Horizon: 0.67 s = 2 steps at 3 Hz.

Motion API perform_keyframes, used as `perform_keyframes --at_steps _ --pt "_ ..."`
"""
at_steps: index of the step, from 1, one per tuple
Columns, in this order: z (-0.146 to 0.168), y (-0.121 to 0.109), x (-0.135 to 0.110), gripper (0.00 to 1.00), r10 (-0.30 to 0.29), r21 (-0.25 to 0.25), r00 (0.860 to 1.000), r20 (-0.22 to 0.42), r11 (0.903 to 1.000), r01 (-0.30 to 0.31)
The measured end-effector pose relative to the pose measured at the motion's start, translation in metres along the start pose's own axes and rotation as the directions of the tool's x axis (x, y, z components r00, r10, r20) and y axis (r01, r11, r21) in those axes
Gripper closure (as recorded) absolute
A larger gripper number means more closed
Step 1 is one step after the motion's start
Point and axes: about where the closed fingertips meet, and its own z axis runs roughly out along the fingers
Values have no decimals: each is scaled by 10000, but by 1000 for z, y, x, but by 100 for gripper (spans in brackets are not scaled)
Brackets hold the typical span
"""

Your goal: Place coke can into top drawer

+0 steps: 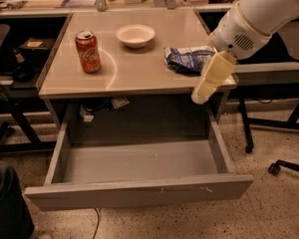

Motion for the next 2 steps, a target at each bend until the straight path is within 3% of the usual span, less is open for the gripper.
perform_keyframes --at_steps 1,2 --pt "19 -30 -30 0 651 -95 9922 1062 9979 -645" --pt "38 -50 -51 0 1098 -314 9754 1913 9939 -1057"
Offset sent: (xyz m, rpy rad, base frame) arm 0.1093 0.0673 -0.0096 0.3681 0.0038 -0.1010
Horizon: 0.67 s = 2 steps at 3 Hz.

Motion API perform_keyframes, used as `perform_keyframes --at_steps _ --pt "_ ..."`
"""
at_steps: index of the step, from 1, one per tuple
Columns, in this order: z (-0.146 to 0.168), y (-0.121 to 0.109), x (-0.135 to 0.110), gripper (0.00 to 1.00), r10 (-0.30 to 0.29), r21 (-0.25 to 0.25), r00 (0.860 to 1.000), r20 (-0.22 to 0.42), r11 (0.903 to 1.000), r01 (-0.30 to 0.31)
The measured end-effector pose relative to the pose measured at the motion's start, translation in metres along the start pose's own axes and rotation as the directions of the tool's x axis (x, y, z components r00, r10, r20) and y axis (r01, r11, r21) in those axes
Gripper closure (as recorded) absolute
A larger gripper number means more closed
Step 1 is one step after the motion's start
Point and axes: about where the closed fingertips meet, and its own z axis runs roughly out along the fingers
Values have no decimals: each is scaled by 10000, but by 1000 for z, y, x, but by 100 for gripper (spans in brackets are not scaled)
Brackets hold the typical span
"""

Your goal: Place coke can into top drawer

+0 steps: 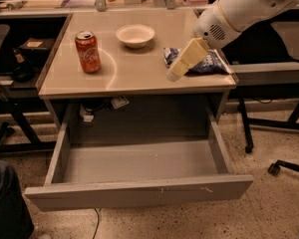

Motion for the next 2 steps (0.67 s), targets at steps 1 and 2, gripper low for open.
perform_keyframes --at_steps 1,2 --pt "4 -3 -1 0 58 -26 9999 104 10000 -58" --pt "22 0 -8 0 -27 -163 9982 606 9999 37"
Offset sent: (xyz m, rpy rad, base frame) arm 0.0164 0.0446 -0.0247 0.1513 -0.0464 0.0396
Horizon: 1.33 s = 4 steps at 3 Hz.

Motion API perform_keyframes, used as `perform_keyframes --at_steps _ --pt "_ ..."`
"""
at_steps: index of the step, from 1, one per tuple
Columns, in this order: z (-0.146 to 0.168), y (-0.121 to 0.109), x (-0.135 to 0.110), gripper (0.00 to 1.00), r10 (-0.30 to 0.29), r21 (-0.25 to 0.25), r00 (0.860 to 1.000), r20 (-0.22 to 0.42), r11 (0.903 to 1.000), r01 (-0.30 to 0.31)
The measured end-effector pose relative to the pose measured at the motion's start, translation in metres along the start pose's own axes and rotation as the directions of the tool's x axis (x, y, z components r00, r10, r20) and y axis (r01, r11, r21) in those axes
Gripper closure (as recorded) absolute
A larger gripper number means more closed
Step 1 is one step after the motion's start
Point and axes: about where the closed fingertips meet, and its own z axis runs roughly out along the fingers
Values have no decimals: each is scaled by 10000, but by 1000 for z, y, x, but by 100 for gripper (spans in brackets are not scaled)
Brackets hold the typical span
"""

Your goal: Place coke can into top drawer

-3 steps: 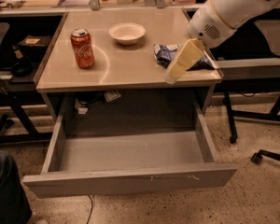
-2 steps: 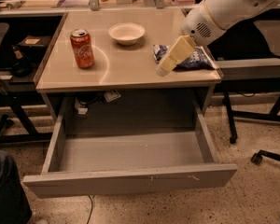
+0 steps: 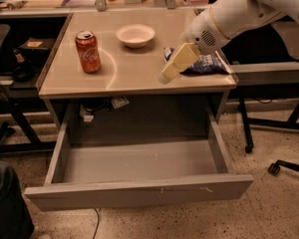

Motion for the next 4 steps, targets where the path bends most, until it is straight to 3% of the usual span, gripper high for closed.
perform_keyframes --at_steps 1,2,3,4 --pt "44 8 -39 0 -311 -610 9935 1092 9974 379" --pt "73 13 -64 0 -516 -1066 9876 1482 9920 678" --pt "75 13 -65 0 -524 -1095 9874 1493 9916 692" --pt "87 12 -60 0 -168 -1110 9869 1603 9932 349"
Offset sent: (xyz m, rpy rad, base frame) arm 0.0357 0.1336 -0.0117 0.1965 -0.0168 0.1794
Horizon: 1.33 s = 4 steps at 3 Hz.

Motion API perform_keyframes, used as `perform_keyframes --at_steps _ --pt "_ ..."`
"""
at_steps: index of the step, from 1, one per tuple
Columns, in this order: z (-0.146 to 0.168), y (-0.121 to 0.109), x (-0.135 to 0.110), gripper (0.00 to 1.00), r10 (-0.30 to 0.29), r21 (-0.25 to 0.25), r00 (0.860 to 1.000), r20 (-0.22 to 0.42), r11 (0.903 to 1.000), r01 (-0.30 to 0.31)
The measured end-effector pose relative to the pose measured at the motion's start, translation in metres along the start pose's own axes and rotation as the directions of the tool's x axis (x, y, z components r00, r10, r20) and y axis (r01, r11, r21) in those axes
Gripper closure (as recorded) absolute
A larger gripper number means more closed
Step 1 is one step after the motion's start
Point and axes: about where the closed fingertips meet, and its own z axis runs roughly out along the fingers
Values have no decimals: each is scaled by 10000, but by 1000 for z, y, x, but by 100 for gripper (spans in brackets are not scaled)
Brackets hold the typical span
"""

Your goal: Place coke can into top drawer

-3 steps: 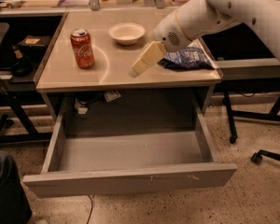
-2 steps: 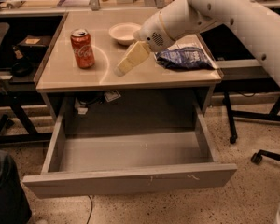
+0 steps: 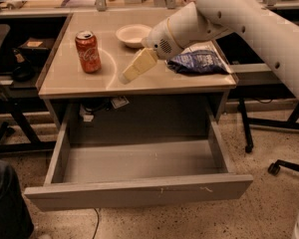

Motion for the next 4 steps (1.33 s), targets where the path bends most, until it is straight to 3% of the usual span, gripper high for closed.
perform_keyframes --at_steps 1,3,4 --pt "35 -25 -7 0 567 37 9969 539 9984 -569" --pt "87 -78 -39 0 938 258 9868 1316 9948 -980" --pt "88 -80 -41 0 930 268 9861 1374 9949 -975"
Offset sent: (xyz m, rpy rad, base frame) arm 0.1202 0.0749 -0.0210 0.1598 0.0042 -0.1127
